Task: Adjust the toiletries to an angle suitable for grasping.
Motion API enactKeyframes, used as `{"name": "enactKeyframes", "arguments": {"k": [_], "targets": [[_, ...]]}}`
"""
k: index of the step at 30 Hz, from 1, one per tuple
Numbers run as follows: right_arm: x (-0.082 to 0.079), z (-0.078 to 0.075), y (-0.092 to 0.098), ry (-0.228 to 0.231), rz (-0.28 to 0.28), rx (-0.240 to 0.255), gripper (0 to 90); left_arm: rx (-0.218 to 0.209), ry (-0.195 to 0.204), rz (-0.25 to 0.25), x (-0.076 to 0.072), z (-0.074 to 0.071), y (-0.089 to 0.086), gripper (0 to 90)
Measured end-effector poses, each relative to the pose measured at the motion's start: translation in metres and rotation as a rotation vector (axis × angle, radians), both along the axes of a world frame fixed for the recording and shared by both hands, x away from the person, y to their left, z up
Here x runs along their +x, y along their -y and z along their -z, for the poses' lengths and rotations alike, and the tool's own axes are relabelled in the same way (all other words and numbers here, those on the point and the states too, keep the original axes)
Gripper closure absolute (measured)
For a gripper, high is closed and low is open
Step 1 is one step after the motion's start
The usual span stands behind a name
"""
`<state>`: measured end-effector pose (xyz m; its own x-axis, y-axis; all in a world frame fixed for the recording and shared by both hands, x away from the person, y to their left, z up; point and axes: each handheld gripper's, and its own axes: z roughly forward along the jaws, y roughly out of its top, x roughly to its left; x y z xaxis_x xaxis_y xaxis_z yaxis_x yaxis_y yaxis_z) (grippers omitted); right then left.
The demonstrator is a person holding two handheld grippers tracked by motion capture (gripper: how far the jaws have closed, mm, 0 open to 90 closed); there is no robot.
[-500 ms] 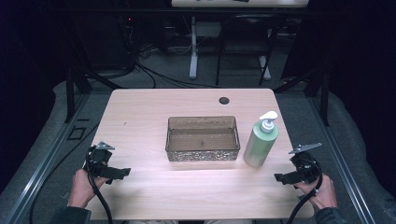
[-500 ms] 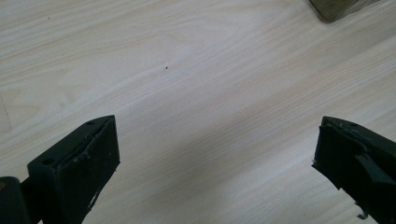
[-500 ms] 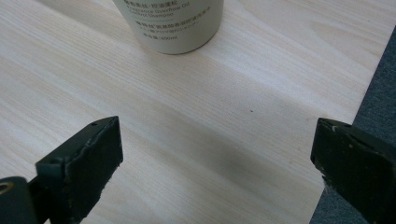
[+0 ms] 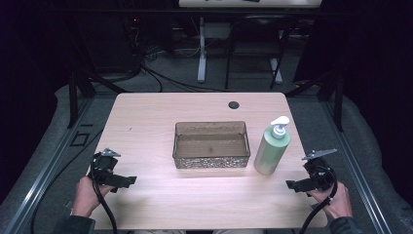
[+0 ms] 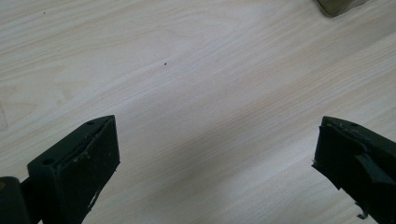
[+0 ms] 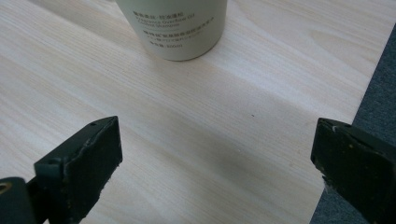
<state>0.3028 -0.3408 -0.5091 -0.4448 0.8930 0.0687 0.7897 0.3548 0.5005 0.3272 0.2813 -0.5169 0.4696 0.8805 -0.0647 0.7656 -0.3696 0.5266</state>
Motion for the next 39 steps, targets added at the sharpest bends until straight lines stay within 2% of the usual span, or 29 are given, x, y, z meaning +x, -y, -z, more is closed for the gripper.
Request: {"name": "enactKeyframes", "arguments": {"k": [9,16,23,29,31,39], "targets": [[0.001,-0.008,-0.005,0.032,-0.014,0.018,0.0,0.002,0.0,0.002,0.0,0.0,0.0,0.1],[0.003,-0.019,-0.013,0.066,-0.022,0.039,0.0,-0.001,0.0,-0.001,-0.001,0.0,-0.001,0.1],[0.01,-0.03,-0.017,0.1,-0.02,0.078,0.0,0.002,-0.003,-0.004,-0.001,0.001,-0.001,0.1],[0.019,-0.04,-0.026,0.143,-0.044,0.093,0.0,0.004,-0.005,-0.005,-0.002,0.0,-0.001,0.1],[0.02,-0.042,-0.028,0.142,-0.043,0.093,0.0,0.006,-0.006,-0.003,-0.002,0.0,-0.001,0.1],[0.031,-0.053,-0.04,0.183,-0.057,0.115,0.0,0.004,-0.003,-0.005,-0.002,0.0,-0.002,0.1]]}}
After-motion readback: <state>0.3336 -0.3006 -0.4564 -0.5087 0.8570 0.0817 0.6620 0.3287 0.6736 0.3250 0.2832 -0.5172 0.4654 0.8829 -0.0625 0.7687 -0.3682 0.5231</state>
